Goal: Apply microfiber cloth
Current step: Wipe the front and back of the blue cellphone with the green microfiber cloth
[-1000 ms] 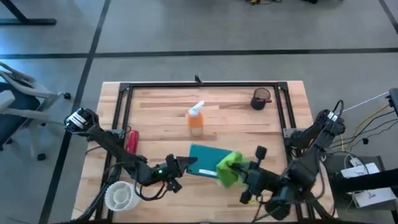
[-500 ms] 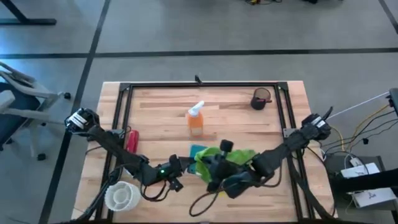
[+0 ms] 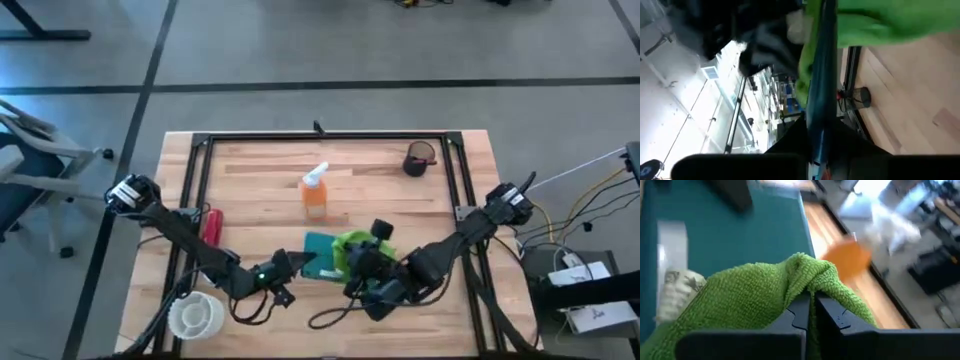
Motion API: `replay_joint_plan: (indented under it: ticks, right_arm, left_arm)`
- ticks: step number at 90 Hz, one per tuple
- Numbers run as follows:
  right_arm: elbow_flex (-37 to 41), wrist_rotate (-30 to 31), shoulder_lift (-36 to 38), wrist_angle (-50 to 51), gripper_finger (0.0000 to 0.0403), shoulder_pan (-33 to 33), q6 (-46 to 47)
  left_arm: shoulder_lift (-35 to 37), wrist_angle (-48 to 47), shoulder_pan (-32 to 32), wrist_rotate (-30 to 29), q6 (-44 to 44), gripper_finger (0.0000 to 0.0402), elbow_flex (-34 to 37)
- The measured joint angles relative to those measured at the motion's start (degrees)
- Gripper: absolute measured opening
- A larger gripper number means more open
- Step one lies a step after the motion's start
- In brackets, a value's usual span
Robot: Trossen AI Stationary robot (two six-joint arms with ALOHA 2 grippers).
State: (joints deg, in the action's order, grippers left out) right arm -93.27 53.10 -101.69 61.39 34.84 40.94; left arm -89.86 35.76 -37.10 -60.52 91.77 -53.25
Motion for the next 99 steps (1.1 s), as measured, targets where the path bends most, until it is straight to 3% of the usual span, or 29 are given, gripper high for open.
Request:
replay_joint_plan:
  ticks: [22,40,58,78,99]
  right_arm:
    - [0.1,-1.8,0.0,20.3,0.0000,6.7,21.5]
    - [0.1,0.3,1.3,19.6,0.0000,8.8,23.6]
    - [-1.2,3.3,1.4,5.4,0.0000,5.7,6.9]
    - [-1.2,-5.7,-0.5,-20.2,0.0000,-1.0,-22.6]
    - [-1.2,-14.3,-2.3,-32.3,0.0000,-6.1,-35.4]
  left_arm:
    - [0.1,-0.8,0.0,-0.2,0.0,0.0022,-0.1]
    - [0.3,-2.8,0.0,0.1,-3.9,0.0022,-0.2]
    - [-0.9,-4.9,0.2,5.7,-8.7,0.0021,-0.2]
    - [-4.5,-5.3,0.2,10.7,-3.2,0.0021,-0.5]
    - [-5.9,-4.7,0.1,13.7,4.7,0.0021,-0.5]
